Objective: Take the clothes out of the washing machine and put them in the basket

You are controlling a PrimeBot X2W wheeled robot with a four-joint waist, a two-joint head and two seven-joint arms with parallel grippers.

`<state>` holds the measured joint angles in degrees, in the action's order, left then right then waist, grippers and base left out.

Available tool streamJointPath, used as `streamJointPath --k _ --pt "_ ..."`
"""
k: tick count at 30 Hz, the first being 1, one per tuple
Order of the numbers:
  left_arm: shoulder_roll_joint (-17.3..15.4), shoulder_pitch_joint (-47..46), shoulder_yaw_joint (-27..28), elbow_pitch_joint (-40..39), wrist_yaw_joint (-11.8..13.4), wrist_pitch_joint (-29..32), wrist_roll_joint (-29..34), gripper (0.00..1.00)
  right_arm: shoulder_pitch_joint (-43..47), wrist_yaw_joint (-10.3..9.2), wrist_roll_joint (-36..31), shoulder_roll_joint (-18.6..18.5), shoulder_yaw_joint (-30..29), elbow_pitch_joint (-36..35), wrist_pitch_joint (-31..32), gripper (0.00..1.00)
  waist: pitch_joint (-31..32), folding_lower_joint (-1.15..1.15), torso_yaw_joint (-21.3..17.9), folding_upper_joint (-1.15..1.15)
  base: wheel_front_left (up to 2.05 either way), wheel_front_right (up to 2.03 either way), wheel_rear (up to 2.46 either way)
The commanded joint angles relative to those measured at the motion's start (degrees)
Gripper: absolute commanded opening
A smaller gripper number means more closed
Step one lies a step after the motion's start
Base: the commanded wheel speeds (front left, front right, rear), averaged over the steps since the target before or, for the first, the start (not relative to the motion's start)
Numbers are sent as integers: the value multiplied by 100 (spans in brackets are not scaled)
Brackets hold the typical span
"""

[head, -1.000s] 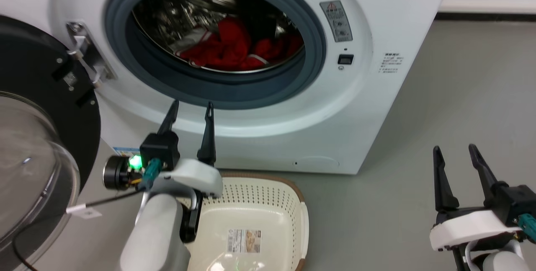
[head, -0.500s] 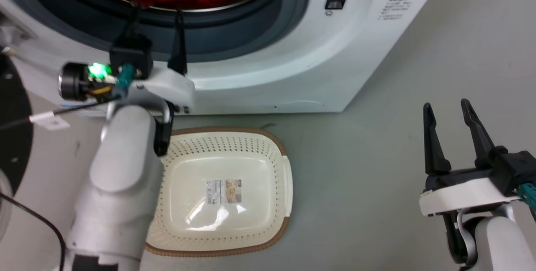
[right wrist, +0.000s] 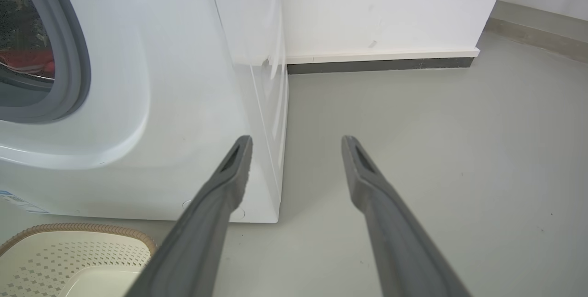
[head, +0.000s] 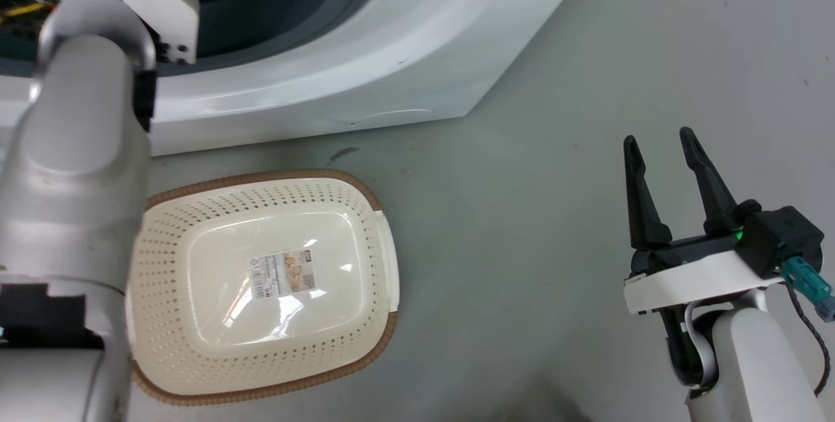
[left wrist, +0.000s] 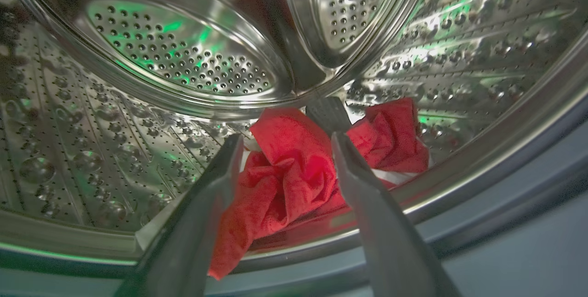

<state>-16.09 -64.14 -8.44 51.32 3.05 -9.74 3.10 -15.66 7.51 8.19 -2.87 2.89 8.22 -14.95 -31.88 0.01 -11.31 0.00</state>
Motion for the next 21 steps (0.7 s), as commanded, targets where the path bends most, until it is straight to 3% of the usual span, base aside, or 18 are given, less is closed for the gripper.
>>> streamJointPath --k 1,5,14,21 --pt "-87 -144 -19 92 -20 83 37 100 -97 -4 39 -1 32 33 -26 100 -138 -1 -152 0 0 0 0" --pt "-346 -635 -158 439 -99 499 203 100 -218 -4 192 0 154 15 -26 100 -286 -1 -303 0 0 0 0" --pt "-806 -1527 -542 1178 -544 1776 519 100 -375 -4 437 1 379 54 -26 100 -496 -1 -530 0 0 0 0" --pt "-817 -2103 -614 1706 -687 3194 493 100 -434 -4 559 1 515 89 -25 100 -589 -1 -618 0 0 0 0"
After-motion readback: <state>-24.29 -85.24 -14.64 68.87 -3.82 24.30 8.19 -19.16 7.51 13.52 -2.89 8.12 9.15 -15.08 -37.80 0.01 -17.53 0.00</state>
